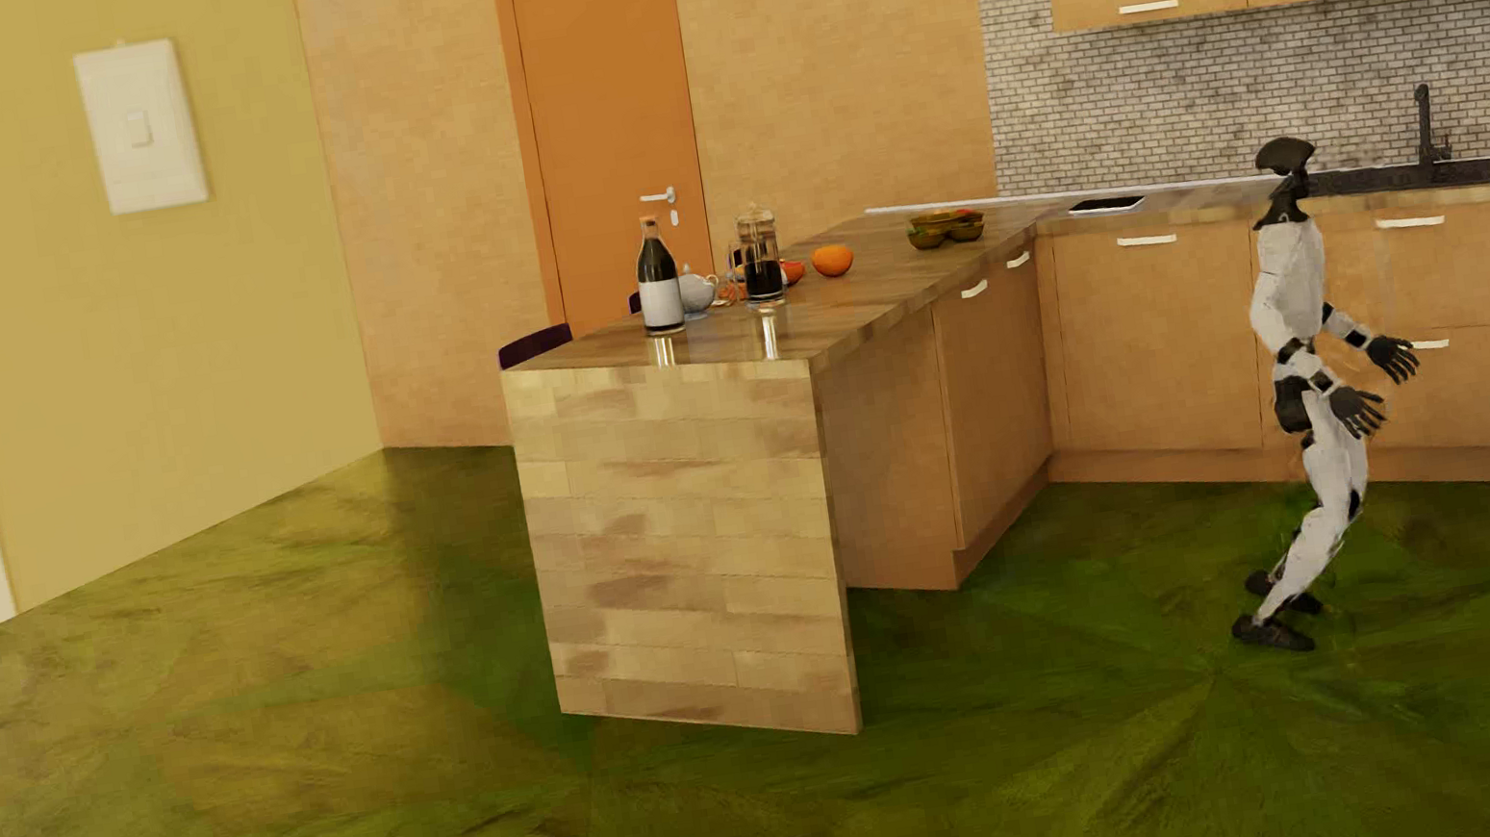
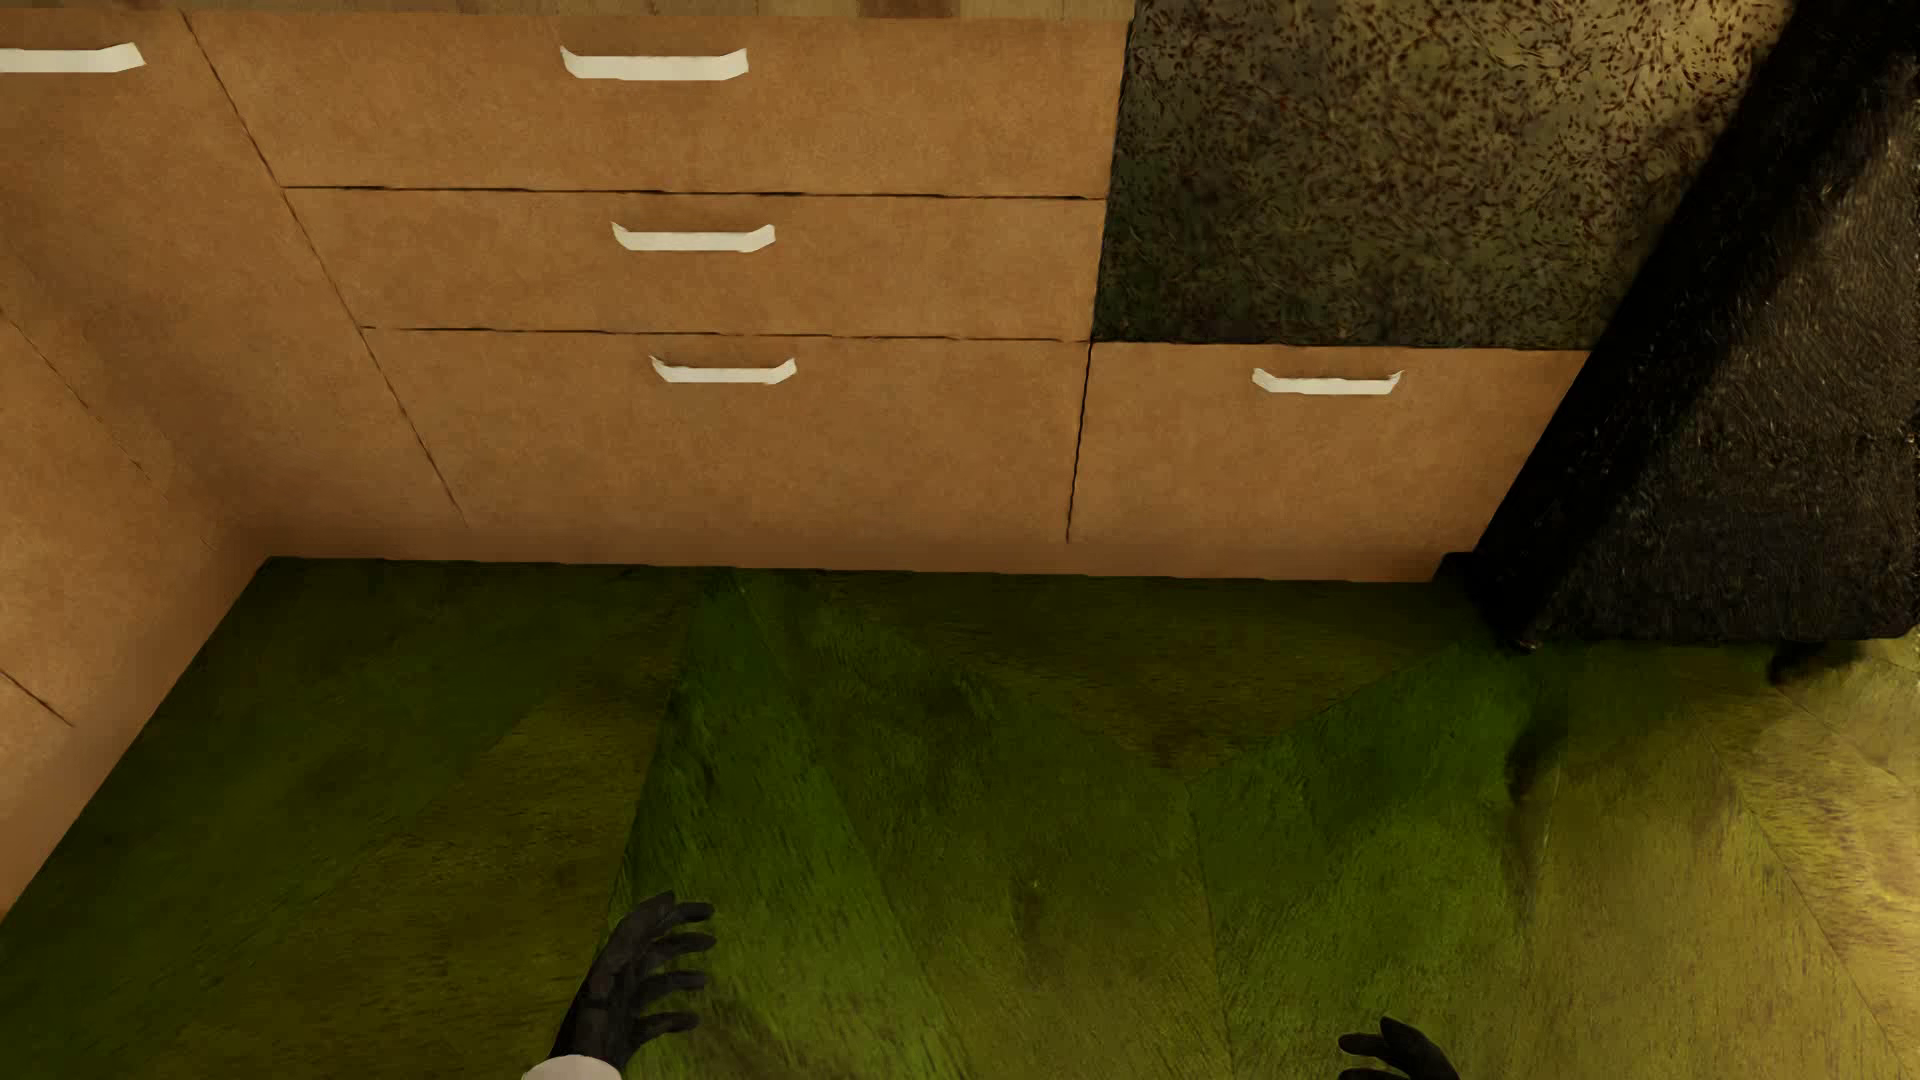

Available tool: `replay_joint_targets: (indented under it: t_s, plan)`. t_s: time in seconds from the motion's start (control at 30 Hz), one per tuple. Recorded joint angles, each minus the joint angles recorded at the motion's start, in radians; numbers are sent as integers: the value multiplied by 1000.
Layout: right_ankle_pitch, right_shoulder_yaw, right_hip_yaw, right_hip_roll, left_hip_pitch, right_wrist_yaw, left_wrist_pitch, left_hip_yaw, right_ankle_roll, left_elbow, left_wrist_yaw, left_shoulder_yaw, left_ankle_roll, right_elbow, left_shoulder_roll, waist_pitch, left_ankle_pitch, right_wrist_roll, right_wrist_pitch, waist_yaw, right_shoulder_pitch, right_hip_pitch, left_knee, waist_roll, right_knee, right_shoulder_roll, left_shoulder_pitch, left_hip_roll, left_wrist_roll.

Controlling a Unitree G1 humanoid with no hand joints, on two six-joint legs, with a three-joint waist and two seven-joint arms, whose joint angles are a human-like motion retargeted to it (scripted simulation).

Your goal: Turn back

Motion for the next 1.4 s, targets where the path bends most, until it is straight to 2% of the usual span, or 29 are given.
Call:
replay_joint_targets:
  t_s: [0.07, 0.1, 0.13, 0.17, 0.2, 0.23, 0.27, 0.3, 0.33, 0.37, 0.4, 0.43, 0.47, 0.5, 0.53, 0.57, 0.6, 0.67, 0.7, 0.73, 0.77, 0.83, 0.87, 0.9, 0.93, 0.97, 1.03, 1.2, 1.4]
  plan:
    - [43, 22, -111, -13, -84, 22, 11, 48, 105, 29, -9, -58, 177, -13, -7, 26, -127, 4, 40, 51, -13, -102, -44, 35, 228, -2, -2, 51, -44]
    - [207, 49, -114, -30, -96, 34, 13, 34, 145, 58, -5, -73, 154, -19, 8, 44, -167, 2, 97, 47, -58, -219, -85, 36, 415, 28, 55, 38, -53]
    - [304, 56, -77, -31, -89, 44, 32, -12, 193, 89, 10, -81, -37, 20, 17, 55, -155, 3, 122, 48, -86, -302, -110, 21, 509, 62, 93, 26, -65]
    - [131, 52, 9, -31, -89, 54, 67, -44, 235, 104, 41, -67, -160, 49, -13, 58, -142, 9, 113, 58, -70, -330, -136, 6, 439, 53, 103, 5, -85]
    - [-67, 30, 62, -53, -128, 55, 104, -70, 231, 64, 69, -72, -163, 67, -44, 65, -142, 15, 95, 92, -57, -294, -86, 4, 263, 31, 113, -17, -111]
    - [-129, 30, 42, -58, -169, 44, 123, -84, 186, 58, 82, -75, -130, 90, -56, 85, -123, 23, 73, 138, -58, -264, -7, 29, 218, 1, 96, -20, -132]
    - [-127, 42, 17, -54, -212, 15, 127, -54, 69, 62, 69, -66, -27, 105, -51, 95, -90, 30, 57, 166, -76, -250, 70, 56, 202, -2, 97, -10, -142]
    - [-124, 51, -19, -52, -248, -22, 127, -13, -78, 60, 40, -71, -17, 110, -22, 99, -110, 25, 57, 172, -111, -239, 128, 90, 192, 14, 100, -1, -135]
    - [-96, 66, -53, -60, -260, -59, 121, 28, -93, 59, 14, -36, -25, 76, -26, 110, -155, 14, 67, 170, -138, -240, 140, 125, 226, 34, 108, 9, -117]
    - [-34, 97, -86, -74, -267, -89, 111, 67, 3, 73, -4, -45, 64, 6, -17, 112, -215, -2, 73, 166, -143, -270, 77, 161, 315, 51, 119, 27, -89]
    - [83, 110, -52, -74, -246, -105, 94, 47, 103, 131, -3, -68, -85, 21, 0, 103, -113, -18, 59, 157, -166, -354, 0, 155, 457, 74, 138, 22, -53]
    - [140, 117, 11, -62, -245, -113, 93, 28, 190, 150, 7, -76, -110, 52, 10, 93, -90, -29, 43, 134, -182, -403, -26, 119, 506, 96, 149, -7, -31]
    - [37, 99, 60, -54, -239, -110, 99, 8, 236, 117, 25, -79, -116, 33, -29, 78, -74, -35, 32, 138, -150, -379, -56, 89, 381, 89, 159, -27, -28]
    - [-80, 67, 80, -65, -232, -96, 99, -14, 214, 96, 33, -47, -123, 36, -40, 66, -62, -38, 10, 170, -101, -314, -79, 54, 237, 60, 158, -48, -23]
    - [-88, 55, 60, -60, -210, -80, 93, -36, 138, 94, 32, -56, -130, 57, -29, 71, -53, -34, 15, 207, -88, -270, -101, 41, 189, 22, 139, -49, -26]
    - [-77, 63, 19, -61, -209, -72, 91, -31, -11, 98, 23, -34, -30, 51, -19, 80, -56, -20, 46, 219, -92, -232, -89, 32, 150, 5, 99, -40, -38]
    - [-82, 74, -15, -61, -233, -67, 84, -5, -57, 90, 15, -44, 75, 65, -27, 72, -108, -9, 72, 217, -119, -220, 1, 38, 144, 2, 100, -13, -45]
    - [-107, 87, -45, -75, -212, -59, 76, 16, 37, 88, -19, -35, 71, 57, -19, 68, -228, -9, 70, 202, -155, -200, 16, 43, 163, 36, 123, 29, -34]
    - [-60, 106, -54, -78, -203, -53, 84, -9, 2, 99, -35, -72, -124, 30, -7, 75, -148, -12, 57, 193, -154, -233, 0, 59, 258, 31, 120, 38, -32]
    - [50, 100, -34, -85, -196, -44, 89, -26, -32, 129, -47, -85, -137, 9, 19, 90, -120, -15, 57, 167, -169, -300, -8, 49, 394, 63, 117, 19, -41]
    - [150, 95, 23, -57, -203, -30, 94, -51, -54, 145, -48, -58, -137, 11, 29, 76, -99, -17, 52, 137, -170, -366, -34, 22, 445, 95, 135, -1, -51]
    - [13, 83, 103, -32, -180, 14, 104, -90, -70, 124, -7, -13, -140, 1, 2, 62, -58, -37, 30, 144, -103, -363, -108, -37, 181, 50, 167, -48, -62]
    - [84, 70, 88, -51, -174, 28, 102, -115, -17, 94, 24, 2, -151, 35, -13, 61, -53, -44, 13, 163, -80, -332, -116, -47, 101, 3, 174, -64, -57]
    - [90, 74, 62, -55, -175, 20, 119, -98, 92, 106, 54, -18, -116, 57, -23, 62, -62, -44, 20, 193, -86, -308, -113, -24, 76, -14, 148, -30, -43]
    - [87, 79, 34, -66, -172, 1, 145, -74, 140, 115, 67, -31, -151, 36, -20, 66, -45, -44, 43, 198, -103, -290, -126, -8, 68, 10, 118, 9, -35]
    - [87, 102, 16, -74, -166, -23, 170, -70, 137, 127, 63, -28, -158, 9, -22, 67, -26, -44, 59, 203, -127, -274, -141, 4, 55, 32, 91, 19, -30]
    - [86, 93, -10, -98, -153, -54, 187, -86, 20, 106, 28, -24, -151, -1, -19, 50, -14, -32, 33, 242, -103, -245, -171, 13, 25, 48, 96, -8, -29]
    - [44, 108, 25, -135, -178, -1, 133, -72, 85, 100, -33, -23, -143, 0, -39, 80, 28, 7, 30, 258, -146, -193, -182, 47, 22, 58, 127, -17, -32]
    - [35, 122, 71, -153, -208, 79, 100, -121, 114, 120, 14, -11, -143, -6, -43, 76, 101, -16, 57, 310, -120, -171, -242, 9, 6, 58, 158, -68, -63]
